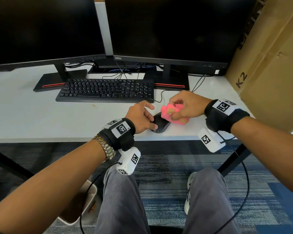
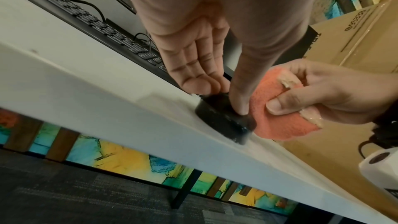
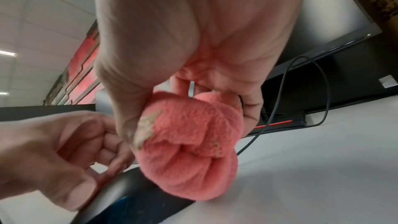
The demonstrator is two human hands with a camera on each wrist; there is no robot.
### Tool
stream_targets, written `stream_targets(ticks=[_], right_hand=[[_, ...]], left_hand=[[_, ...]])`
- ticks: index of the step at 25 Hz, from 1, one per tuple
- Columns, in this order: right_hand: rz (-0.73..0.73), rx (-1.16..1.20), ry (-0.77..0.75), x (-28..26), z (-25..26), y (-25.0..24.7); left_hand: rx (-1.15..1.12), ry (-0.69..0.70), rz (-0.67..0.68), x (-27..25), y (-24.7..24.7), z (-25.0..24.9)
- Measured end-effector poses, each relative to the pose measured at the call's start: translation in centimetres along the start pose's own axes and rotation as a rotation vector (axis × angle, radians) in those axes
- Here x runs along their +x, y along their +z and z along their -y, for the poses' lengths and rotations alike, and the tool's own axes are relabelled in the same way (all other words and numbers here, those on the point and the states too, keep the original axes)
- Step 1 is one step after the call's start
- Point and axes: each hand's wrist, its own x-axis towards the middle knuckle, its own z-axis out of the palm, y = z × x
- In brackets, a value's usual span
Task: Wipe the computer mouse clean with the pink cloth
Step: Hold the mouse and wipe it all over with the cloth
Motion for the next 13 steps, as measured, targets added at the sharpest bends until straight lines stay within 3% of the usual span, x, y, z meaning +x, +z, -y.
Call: stream_targets(ticks=[7, 13], right_hand=[[0.053, -0.07, -0.035, 0.1, 1.5, 0.8], [-0.117, -0.108, 0.091, 0.1, -0.8, -0.6]], left_hand=[[0.118, 0.086, -0.017, -0.3, 0.0, -0.1], [0.086, 0.106, 0.005, -0.4, -0.1, 0.0]])
